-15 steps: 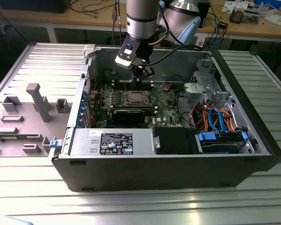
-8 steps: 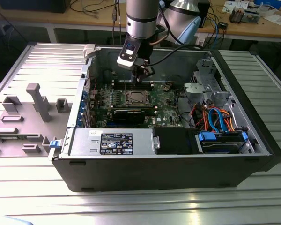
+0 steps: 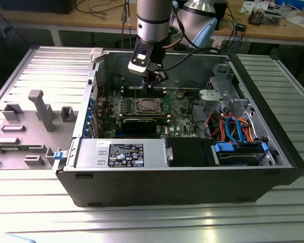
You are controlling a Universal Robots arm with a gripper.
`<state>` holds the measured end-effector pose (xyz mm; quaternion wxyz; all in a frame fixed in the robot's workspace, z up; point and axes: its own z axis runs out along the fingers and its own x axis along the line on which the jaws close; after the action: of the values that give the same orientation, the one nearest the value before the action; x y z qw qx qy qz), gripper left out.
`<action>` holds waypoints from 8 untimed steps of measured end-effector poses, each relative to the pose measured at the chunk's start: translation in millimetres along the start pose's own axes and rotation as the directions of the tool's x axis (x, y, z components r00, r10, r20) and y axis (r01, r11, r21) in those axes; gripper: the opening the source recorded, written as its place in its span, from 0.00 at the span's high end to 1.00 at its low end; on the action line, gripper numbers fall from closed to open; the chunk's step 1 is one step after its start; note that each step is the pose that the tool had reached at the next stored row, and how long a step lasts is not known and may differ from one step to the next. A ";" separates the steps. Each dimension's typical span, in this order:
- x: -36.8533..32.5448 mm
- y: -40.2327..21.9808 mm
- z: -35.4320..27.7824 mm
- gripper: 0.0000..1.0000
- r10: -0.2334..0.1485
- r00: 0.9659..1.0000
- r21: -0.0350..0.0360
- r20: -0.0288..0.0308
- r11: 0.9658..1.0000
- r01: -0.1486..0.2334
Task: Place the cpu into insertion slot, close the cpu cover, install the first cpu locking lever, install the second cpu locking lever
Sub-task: 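Install the first cpu locking lever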
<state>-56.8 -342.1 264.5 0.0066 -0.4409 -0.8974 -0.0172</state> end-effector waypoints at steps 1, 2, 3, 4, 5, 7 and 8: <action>0.0 0.0 0.0 0.89 -0.005 1.000 0.000 0.000 1.000 0.005; 0.0 0.0 0.0 0.89 -0.011 1.000 0.000 0.000 1.000 0.011; 0.0 0.0 0.0 0.89 -0.018 1.000 0.000 0.000 1.000 0.018; 0.0 0.0 0.0 0.89 -0.028 1.000 0.001 -0.001 1.000 0.028; 0.0 0.0 0.0 0.89 -0.045 0.999 0.001 -0.001 0.999 0.045; 0.0 0.0 0.0 0.89 -0.080 0.997 0.002 -0.002 0.997 0.080; 0.0 0.0 0.0 0.89 -0.092 0.996 0.002 -0.002 0.996 0.092</action>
<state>-56.8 -342.1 264.6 0.0073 -0.3992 -0.9167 -0.0168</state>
